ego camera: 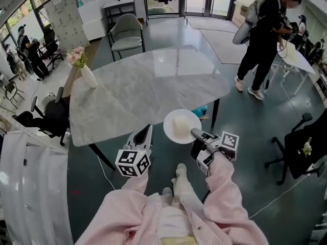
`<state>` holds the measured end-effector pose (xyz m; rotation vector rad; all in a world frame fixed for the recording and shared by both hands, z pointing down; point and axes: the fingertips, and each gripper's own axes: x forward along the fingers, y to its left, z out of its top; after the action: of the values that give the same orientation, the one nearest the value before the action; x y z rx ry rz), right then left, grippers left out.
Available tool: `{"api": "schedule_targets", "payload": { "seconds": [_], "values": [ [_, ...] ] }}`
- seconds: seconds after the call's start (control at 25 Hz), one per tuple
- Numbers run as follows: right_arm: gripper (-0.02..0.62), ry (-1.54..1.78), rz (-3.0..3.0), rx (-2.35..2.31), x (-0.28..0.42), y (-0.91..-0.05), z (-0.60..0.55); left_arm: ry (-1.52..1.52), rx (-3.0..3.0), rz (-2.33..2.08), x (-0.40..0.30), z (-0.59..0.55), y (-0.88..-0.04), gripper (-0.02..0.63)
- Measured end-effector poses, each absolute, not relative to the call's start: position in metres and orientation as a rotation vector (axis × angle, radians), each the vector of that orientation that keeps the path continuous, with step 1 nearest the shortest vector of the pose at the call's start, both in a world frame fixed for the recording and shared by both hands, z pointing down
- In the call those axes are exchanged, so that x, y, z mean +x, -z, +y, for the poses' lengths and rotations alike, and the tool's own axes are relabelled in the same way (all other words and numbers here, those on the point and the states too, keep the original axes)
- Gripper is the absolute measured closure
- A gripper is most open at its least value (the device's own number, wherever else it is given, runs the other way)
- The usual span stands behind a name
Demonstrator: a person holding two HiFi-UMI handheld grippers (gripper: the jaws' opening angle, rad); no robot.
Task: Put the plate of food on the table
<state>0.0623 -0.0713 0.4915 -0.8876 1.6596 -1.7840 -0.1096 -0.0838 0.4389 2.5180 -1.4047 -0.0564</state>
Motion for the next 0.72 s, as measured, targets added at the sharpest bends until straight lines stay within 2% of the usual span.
{"api": "schedule_targets", "payload": {
  "seconds": [0.72],
  "values": [
    [0.568,1.812,1.695,-0.849,0.079,-0.516,-0.261,0.012,2.374,-1.429,-0.095,-0.257,-0.477,0.609]
  ]
}}
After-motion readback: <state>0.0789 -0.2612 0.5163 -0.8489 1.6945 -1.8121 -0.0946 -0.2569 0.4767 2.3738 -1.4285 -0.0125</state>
